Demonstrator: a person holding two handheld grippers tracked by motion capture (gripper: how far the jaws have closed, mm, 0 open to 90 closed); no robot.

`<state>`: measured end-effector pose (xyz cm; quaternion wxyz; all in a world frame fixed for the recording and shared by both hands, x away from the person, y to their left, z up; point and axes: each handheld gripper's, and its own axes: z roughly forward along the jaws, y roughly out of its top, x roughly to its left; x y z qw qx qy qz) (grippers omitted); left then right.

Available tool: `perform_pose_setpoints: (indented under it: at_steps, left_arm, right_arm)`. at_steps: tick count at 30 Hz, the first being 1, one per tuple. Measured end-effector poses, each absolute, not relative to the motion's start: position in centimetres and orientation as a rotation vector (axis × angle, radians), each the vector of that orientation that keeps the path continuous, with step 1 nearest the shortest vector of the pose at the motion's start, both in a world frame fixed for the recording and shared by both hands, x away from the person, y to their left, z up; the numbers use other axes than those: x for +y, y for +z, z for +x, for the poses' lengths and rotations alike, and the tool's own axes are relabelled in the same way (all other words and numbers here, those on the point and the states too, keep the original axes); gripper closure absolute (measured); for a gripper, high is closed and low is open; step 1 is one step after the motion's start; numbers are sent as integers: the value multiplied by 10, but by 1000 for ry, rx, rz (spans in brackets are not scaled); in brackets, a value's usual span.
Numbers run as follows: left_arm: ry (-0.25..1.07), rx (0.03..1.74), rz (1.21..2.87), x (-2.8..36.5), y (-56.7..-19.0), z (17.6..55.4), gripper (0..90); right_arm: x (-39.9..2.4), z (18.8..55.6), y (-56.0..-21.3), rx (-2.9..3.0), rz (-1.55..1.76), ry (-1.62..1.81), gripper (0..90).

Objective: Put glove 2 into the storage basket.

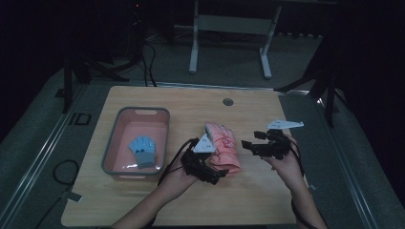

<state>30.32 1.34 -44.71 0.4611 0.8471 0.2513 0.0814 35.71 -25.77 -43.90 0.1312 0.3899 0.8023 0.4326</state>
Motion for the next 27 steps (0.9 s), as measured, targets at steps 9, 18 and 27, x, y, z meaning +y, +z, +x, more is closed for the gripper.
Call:
perform_pose_setpoints:
  at_steps: [9,18,27]
  left_arm:
    - [357,676,2092,-12,-438,349,413]
    - [336,893,2142,-11,-459,371,470]
    - [289,1046,2095,-4,-490,380,315]
  right_arm:
    - [-252,375,-454,2345,1168,1234,678]
    - [-231,381,-467,2377,1176,1229,625]
    - [-220,390,-498,2411,1302,1206,492]
